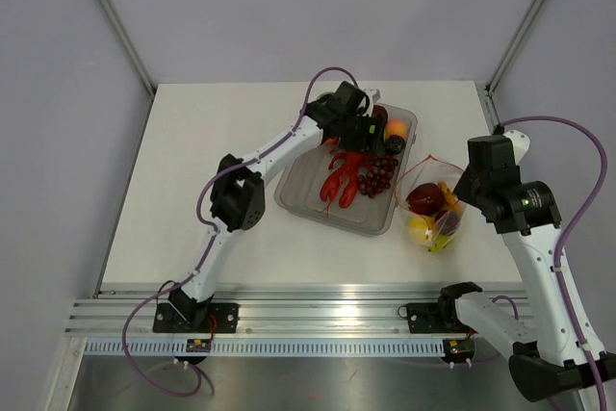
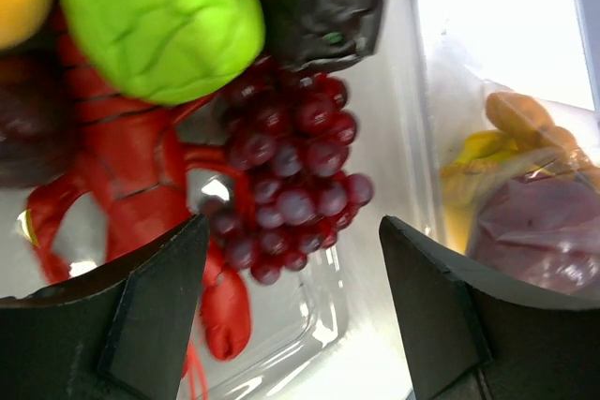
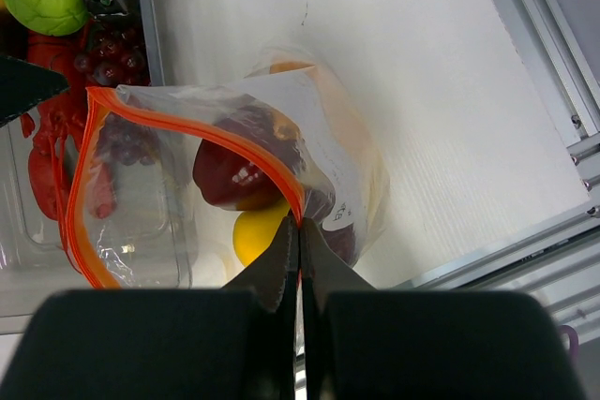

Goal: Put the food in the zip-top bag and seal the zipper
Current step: Pick up the fake fruit from the bin.

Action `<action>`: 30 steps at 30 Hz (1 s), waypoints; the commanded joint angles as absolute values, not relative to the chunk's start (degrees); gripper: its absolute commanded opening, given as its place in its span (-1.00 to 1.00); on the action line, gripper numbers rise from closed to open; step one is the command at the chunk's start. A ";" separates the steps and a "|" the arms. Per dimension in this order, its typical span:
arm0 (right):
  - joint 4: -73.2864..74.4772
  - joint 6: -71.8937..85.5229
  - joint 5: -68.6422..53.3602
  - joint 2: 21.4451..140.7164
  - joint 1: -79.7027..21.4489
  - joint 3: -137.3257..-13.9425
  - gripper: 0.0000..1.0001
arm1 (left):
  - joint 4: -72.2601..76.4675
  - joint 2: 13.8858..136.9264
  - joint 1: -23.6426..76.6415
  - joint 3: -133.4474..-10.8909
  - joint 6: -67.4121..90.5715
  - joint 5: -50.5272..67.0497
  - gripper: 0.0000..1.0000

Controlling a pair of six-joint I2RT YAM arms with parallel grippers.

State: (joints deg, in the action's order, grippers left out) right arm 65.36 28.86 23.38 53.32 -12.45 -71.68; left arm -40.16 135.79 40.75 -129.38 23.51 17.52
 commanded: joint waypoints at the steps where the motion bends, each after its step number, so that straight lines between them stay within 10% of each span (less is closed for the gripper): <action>1: 63.45 28.30 25.13 53.00 -12.66 -72.51 -1.00 | -37.35 137.89 41.66 -134.55 22.41 18.11 0.52; 30: 62.58 27.33 24.00 54.05 -12.75 -72.51 -1.00 | -29.88 146.07 38.50 -142.29 27.07 11.43 0.66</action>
State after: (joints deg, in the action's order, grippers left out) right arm 64.73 28.08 23.29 53.82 -12.45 -71.68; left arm -33.98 145.82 38.48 -139.06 26.00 12.71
